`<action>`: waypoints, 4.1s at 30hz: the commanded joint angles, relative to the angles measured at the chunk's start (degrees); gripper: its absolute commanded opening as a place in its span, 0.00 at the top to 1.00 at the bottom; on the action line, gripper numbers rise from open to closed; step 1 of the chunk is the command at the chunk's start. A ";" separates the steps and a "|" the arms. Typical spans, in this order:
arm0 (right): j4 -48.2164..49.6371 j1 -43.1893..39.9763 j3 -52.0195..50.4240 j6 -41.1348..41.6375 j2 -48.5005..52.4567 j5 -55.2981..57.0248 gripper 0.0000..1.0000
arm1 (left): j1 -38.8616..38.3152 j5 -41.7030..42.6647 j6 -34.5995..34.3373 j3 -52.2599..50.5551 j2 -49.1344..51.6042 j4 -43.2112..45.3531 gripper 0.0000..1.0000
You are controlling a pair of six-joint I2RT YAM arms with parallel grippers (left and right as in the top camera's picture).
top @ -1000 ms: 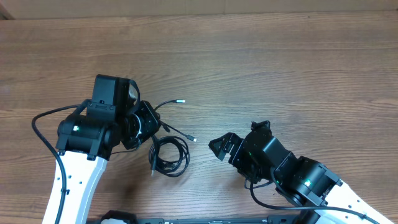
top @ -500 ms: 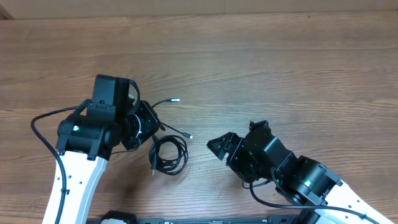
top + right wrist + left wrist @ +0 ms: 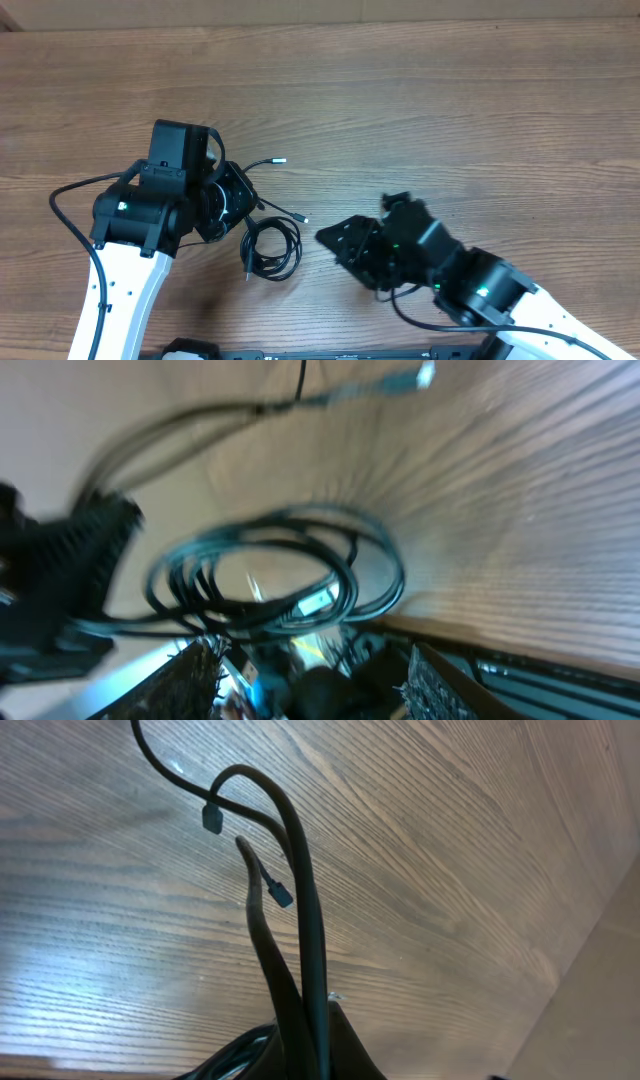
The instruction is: Untangle cables
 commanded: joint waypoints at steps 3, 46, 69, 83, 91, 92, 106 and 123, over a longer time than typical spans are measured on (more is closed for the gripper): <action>7.30 5.16 0.17 -14.14 4.57 -1.36 0.41 | -0.39 -1.25 -6.99 0.48 1.42 -0.07 0.96; -22.75 -10.21 0.31 -11.91 12.39 28.15 0.17 | 4.11 17.79 11.74 0.50 -2.64 10.32 0.96; -14.10 -25.46 0.28 -44.98 12.37 -13.60 0.01 | 4.13 3.96 6.75 0.50 -2.58 3.85 0.96; 0.33 -10.43 0.17 -58.84 16.87 3.52 0.12 | 4.24 2.99 3.67 0.57 -2.71 6.75 0.96; 1.51 -5.22 0.17 -54.75 18.40 -5.07 0.00 | 4.22 4.81 -2.93 1.90 -3.17 14.40 0.96; 1.20 -4.92 0.20 -54.29 18.32 -5.05 0.00 | 4.24 4.79 -3.61 2.14 -3.28 14.99 0.96; 8.52 4.20 0.28 -56.68 13.66 20.13 0.00 | 4.07 5.03 -27.28 3.23 -5.88 15.67 0.96; 10.99 10.05 0.28 -39.10 18.67 31.21 0.00 | 4.07 1.97 -39.74 3.23 -12.90 15.98 0.96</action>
